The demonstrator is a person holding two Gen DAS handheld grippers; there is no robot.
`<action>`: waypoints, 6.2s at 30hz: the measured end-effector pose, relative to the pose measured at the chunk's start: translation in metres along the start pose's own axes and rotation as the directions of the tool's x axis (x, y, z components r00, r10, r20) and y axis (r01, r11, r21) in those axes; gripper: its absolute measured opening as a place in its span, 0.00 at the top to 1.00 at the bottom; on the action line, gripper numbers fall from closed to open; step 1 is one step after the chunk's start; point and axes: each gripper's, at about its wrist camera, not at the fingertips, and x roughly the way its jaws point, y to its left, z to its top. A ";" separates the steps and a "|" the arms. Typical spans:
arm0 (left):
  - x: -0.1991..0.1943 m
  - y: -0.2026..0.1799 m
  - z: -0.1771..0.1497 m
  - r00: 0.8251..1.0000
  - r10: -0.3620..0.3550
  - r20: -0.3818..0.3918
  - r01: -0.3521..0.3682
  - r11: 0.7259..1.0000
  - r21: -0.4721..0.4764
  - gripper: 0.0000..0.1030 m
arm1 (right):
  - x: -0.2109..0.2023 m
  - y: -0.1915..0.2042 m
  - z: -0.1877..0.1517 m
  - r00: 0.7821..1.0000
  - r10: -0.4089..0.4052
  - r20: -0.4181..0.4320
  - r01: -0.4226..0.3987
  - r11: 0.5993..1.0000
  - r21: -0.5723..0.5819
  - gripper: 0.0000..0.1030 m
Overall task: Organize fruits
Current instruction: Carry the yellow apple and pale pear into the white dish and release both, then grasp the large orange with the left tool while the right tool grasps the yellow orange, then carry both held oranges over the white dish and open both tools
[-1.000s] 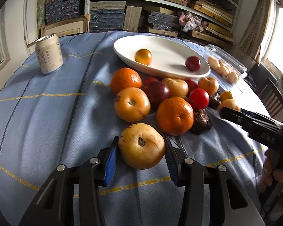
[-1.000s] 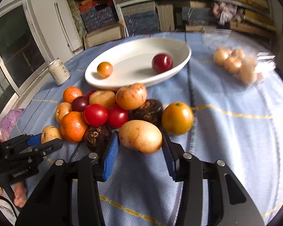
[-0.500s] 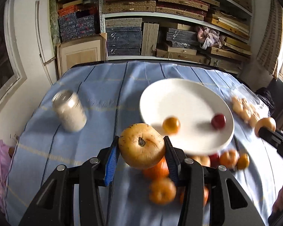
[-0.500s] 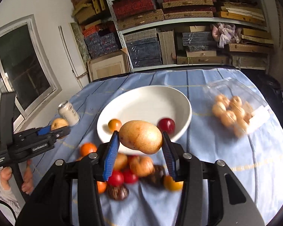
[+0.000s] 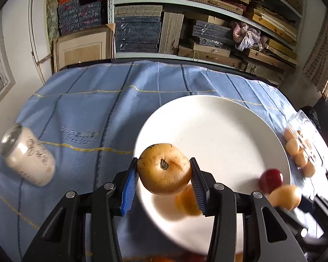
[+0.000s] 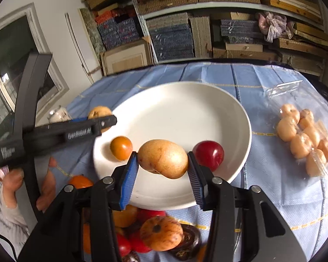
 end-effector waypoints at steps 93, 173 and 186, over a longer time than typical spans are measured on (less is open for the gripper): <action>-0.074 0.012 -0.143 0.993 0.107 0.044 -0.109 0.993 0.049 0.05 | -0.078 -0.002 -0.120 1.000 -0.014 -0.023 0.016 0.997 0.074 0.04; -0.129 0.020 -0.138 0.981 0.034 0.189 -0.041 0.998 0.036 0.58 | -0.098 -0.038 -0.100 0.994 -0.036 0.103 0.026 0.995 0.094 0.64; -0.155 0.016 -0.092 0.978 0.031 0.207 -0.040 0.998 0.041 0.59 | -0.132 -0.009 -0.068 0.983 -0.021 0.182 0.017 0.999 0.029 0.64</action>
